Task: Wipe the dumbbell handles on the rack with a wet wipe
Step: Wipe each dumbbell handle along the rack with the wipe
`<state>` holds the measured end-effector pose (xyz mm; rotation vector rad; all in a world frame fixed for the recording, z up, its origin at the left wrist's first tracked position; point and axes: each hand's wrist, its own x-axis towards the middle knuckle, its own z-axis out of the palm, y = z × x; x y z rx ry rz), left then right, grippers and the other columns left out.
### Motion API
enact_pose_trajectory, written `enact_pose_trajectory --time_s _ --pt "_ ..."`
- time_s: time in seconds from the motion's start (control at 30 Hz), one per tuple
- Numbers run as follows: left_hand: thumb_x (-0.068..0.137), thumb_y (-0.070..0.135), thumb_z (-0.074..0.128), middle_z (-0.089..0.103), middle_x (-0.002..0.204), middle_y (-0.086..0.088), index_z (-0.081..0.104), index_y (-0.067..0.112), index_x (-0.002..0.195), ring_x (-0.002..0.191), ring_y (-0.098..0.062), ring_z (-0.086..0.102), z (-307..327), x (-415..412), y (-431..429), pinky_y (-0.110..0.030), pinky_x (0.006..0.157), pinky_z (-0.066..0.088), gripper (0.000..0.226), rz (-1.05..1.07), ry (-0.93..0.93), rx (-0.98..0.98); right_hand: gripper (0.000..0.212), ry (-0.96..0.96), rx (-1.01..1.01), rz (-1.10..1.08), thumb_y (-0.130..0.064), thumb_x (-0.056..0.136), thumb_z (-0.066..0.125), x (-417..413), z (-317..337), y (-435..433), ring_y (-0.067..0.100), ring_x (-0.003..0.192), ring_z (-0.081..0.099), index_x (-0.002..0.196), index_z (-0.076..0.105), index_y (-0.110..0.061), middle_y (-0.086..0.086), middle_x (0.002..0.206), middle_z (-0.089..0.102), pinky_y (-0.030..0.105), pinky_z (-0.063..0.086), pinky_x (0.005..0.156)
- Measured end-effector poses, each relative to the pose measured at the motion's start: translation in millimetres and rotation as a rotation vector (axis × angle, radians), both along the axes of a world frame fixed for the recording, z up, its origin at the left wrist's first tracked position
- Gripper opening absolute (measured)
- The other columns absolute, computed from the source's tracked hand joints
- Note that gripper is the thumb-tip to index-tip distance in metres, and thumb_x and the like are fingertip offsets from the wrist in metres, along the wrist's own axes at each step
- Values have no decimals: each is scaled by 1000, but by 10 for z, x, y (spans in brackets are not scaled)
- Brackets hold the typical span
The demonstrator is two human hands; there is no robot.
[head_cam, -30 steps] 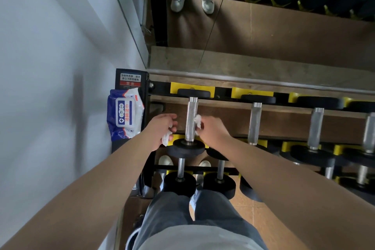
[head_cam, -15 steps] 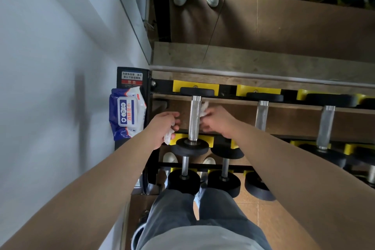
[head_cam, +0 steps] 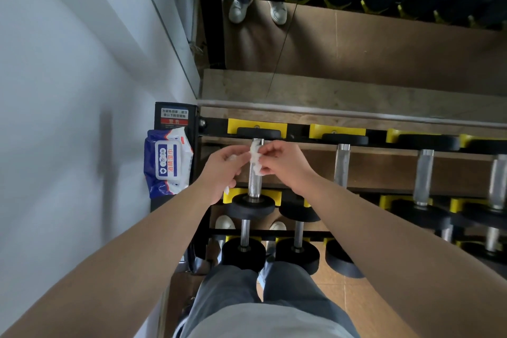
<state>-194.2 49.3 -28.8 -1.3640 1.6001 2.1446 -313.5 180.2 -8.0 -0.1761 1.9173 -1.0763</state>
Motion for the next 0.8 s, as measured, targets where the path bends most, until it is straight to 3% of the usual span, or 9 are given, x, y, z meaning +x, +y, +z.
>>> enact_pose_trajectory --time_s 0.07,0.2,0.33,0.43,0.5,0.57,0.67,0.73,0.8 --pt "96 25 70 63 81 -5 74 25 115 65 -10 53 44 -22 18 -23 45 36 19 -57 56 -37 23 -59 -25 -9 2 86 76 13 44 -45 22 89 76 99 70 -16 10 99 74 38 65 81" --pt "95 26 73 76 91 -4 73 19 109 78 -11 72 66 -55 16 -21 45 40 16 -63 2 -92 22 45 38 35 -5 86 77 30 28 -57 18 81 77 100 68 -19 6 94 75 38 65 76" --pt "94 19 72 76 91 -3 72 16 106 79 -10 74 -22 -156 -8 -19 48 44 12 44 -35 -122 15 21 81 -33 -12 91 75 23 -47 14 21 81 77 104 70 -17 6 88 77 37 65 76" --pt "96 14 68 74 81 -2 74 11 110 76 -11 72 -97 -216 21 -17 44 40 16 60 -93 -125 9 -18 131 -68 -13 97 66 -1 -113 108 18 82 76 103 71 -19 3 95 75 32 64 77" --pt "97 15 65 71 73 -4 77 12 101 68 -16 65 -134 -177 37 -19 45 43 13 -74 -138 -201 14 -55 149 -98 -11 99 60 -18 -162 164 18 82 75 101 71 -19 5 96 74 32 63 76" --pt "96 18 63 69 70 -6 76 17 83 57 -17 58 -129 -83 42 -22 47 45 18 -339 -220 -322 17 -82 173 -111 -10 100 56 -6 -190 201 18 82 74 101 71 -18 6 93 73 31 63 75" --pt "94 18 62 57 59 -4 64 16 68 41 -13 51 -115 42 121 -16 36 36 26 -719 -380 -401 17 -133 201 -95 -9 100 55 49 -217 237 18 79 72 100 70 -17 5 90 71 28 61 70" --pt "95 16 59 56 59 -3 66 14 74 42 -15 51 -139 42 141 -16 37 36 22 -767 -427 -396 16 -161 225 -57 -10 102 54 79 -216 244 17 79 71 101 68 -18 5 92 71 26 60 66" --pt "96 12 56 60 68 -5 71 10 90 51 -16 53 -162 -45 102 -19 43 38 16 -627 -391 -313 17 -186 219 -43 -9 103 52 66 -208 241 16 80 70 102 67 -17 5 93 69 25 58 65"
